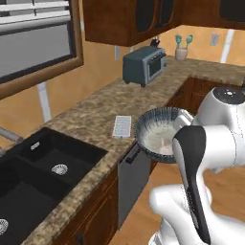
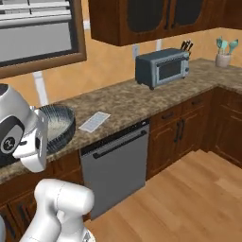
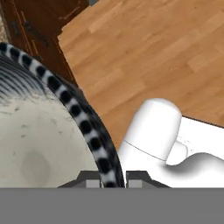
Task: Pick the garlic from the sink and place it in the bowl. Then pick the bowl and place it in the microwave. Then close the microwave door and press the start button.
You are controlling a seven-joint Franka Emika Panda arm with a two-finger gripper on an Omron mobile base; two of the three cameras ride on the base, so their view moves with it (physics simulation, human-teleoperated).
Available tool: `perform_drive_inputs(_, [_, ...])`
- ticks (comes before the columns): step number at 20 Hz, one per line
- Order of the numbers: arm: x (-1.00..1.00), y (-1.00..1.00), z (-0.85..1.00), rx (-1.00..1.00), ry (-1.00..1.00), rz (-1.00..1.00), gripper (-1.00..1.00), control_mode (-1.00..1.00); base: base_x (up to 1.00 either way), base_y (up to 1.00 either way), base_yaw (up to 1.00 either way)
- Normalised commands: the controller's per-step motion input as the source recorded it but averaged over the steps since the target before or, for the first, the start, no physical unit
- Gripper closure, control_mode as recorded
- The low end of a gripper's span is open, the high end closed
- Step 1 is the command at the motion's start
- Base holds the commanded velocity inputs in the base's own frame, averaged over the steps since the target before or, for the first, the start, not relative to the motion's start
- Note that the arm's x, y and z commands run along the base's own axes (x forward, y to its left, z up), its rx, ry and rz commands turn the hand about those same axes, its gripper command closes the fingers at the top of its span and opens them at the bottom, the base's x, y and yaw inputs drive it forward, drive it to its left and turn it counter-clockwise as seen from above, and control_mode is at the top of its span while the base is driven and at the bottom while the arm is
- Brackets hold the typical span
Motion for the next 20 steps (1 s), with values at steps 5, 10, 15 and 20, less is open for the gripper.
perform_drive_inputs(5, [0.00, 0.00, 0.00, 0.00, 0.00, 0.00, 1.00, 1.00, -0.01, -0.39, -0.81])
perform_drive_inputs(10, [0.00, 0.00, 0.00, 0.00, 0.00, 0.00, 1.00, 1.00, 0.14, -0.81, -0.65])
perform_drive_inputs(15, [0.00, 0.00, 0.00, 0.00, 0.00, 0.00, 1.00, 1.00, 0.74, -0.96, -0.45])
perform_drive_inputs(20, [0.00, 0.00, 0.00, 0.00, 0.00, 0.00, 1.00, 1.00, 1.00, -0.64, -0.37])
